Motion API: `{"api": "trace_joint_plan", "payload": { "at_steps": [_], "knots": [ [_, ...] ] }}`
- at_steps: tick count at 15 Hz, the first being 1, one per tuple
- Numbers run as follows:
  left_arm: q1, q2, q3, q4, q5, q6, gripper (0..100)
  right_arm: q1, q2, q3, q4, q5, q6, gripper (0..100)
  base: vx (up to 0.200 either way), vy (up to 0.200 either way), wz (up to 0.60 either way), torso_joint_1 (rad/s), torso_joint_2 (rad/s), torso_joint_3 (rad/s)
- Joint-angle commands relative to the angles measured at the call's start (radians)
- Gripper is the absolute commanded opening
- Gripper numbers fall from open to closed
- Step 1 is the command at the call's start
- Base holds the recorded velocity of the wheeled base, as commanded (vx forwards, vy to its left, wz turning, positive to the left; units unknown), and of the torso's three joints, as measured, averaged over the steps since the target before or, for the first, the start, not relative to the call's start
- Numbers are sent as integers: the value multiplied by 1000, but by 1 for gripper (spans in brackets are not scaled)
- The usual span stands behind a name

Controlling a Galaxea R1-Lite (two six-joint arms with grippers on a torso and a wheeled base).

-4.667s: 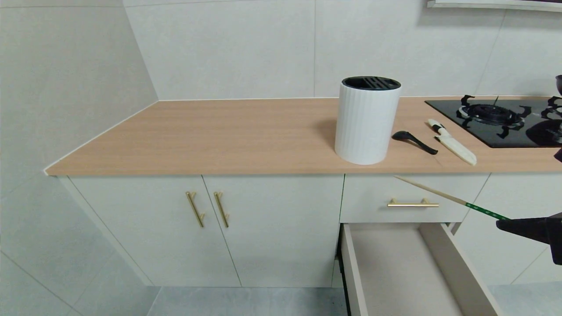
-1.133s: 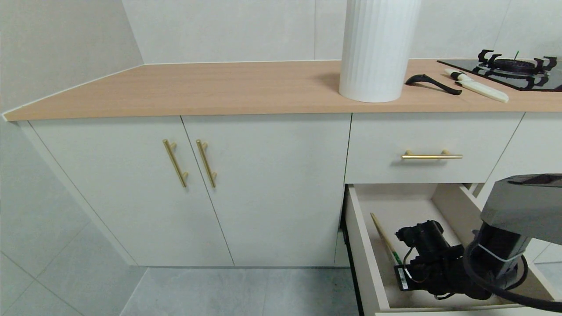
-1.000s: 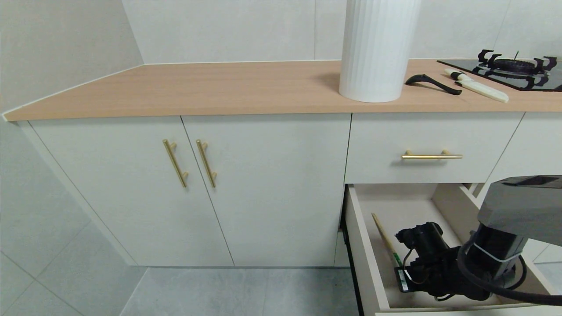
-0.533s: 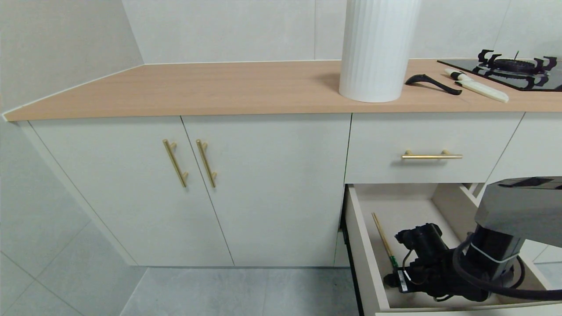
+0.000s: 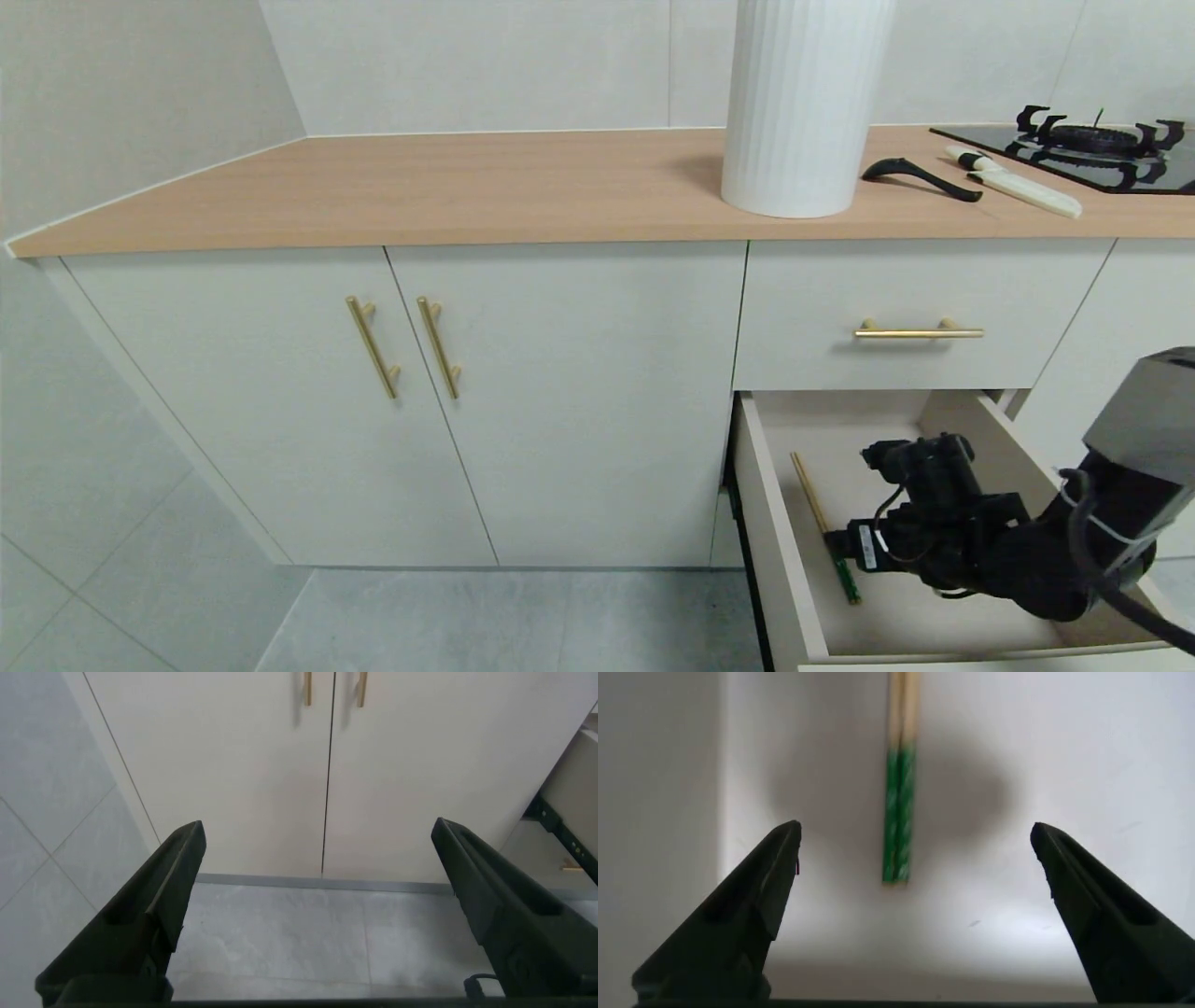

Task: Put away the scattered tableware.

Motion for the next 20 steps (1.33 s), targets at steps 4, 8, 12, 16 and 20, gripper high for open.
{"api": "trace_joint_plan", "payload": {
  "at_steps": [4, 8, 12, 16, 20],
  "knots": [
    [0, 0, 0, 0, 1, 0, 100, -120, -352, 5, -1, -22, -91, 100, 0, 0, 0, 0, 0, 0],
    [0, 0, 0, 0, 1, 0, 100, -174, -493, 5, -1, -21, -145, 100, 0, 0, 0, 0, 0, 0],
    [0, 0, 0, 0, 1, 0, 100, -182, -559, 2, -1, -21, -162, 100, 0, 0, 0, 0, 0, 0],
    [-1, 0, 0, 0, 1, 0, 100, -196, -579, 5, -2, -18, -196, 100, 0, 0, 0, 0, 0, 0],
    [0, 0, 0, -1, 1, 0, 100, -211, -579, 5, -2, -13, -197, 100, 0, 0, 0, 37, -206, -200]
  ]
}}
